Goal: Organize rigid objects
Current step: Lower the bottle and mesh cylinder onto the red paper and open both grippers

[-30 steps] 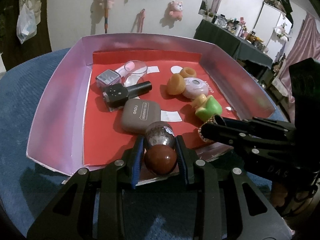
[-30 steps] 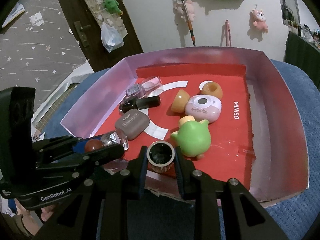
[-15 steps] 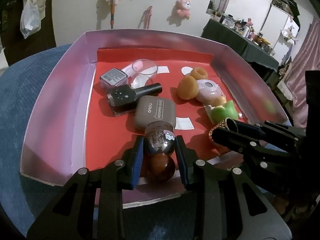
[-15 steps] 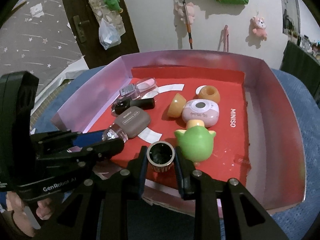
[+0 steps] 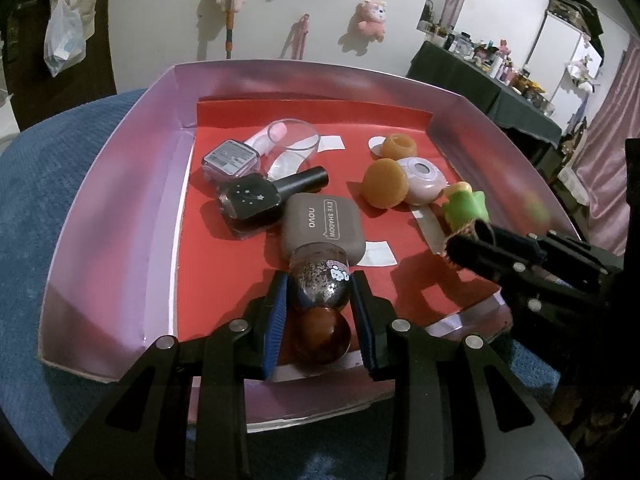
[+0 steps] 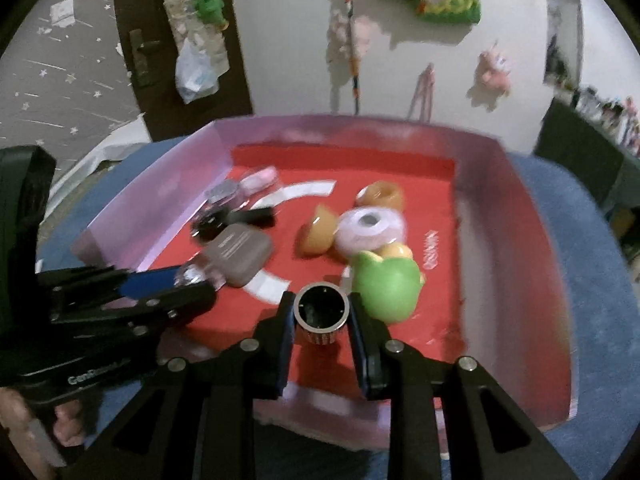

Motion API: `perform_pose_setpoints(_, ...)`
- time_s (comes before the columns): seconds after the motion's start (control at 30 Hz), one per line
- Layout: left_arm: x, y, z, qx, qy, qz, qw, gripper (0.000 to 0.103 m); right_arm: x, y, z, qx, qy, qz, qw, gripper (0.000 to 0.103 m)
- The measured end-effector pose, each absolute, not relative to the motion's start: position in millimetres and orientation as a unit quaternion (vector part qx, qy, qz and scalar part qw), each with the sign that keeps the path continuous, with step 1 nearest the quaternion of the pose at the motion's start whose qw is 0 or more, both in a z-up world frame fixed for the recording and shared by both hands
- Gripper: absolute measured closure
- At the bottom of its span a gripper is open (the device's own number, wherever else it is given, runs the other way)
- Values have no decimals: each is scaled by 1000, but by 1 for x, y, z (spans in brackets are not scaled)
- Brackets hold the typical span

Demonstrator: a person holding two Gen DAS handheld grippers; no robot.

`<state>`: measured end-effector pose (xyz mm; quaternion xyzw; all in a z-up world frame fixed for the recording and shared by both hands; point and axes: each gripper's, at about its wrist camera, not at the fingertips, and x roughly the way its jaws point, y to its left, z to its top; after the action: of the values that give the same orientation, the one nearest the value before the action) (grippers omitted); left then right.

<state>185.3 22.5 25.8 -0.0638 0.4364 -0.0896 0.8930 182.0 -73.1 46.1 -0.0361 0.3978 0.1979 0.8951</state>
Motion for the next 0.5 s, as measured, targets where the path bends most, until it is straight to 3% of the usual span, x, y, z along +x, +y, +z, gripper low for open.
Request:
perform_pose_setpoints(0.17,186,24,25,-62,436,-89,893,74,188,-73,35,-3,438,230,869,75)
perform_pose_setpoints(0.5,186,24,25,-65,436,-90,893,73,193,-80,33,-11,423,192,886,75)
